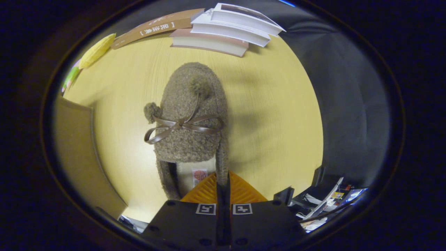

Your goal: Open the storage box then place both shoes into the box .Put the left shoe in first, then the right shoe, with the right side of both shoes facing outward in a uniform manner.

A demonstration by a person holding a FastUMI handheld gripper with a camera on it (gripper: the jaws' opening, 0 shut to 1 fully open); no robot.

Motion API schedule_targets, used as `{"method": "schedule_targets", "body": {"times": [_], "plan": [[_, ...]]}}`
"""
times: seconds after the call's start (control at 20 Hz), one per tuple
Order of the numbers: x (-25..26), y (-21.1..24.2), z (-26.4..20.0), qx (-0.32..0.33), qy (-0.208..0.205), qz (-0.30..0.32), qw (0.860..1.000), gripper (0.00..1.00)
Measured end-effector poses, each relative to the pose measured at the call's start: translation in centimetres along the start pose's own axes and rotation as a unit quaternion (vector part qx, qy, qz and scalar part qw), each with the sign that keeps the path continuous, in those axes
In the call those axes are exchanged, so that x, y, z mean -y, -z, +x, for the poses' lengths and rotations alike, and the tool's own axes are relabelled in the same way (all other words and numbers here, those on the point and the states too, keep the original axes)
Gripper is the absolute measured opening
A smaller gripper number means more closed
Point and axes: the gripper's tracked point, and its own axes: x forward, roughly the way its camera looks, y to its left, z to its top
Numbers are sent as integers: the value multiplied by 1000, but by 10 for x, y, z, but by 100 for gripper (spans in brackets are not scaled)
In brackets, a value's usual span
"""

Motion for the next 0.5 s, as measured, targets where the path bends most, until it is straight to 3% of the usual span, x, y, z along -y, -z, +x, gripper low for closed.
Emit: {"method": "schedule_targets", "body": {"times": [0.2, 0.5], "plan": [[24, 6, -38, 21, 58, -8, 998, 3], [30, 7, -114, 79, 101, 10, 992, 3]]}}
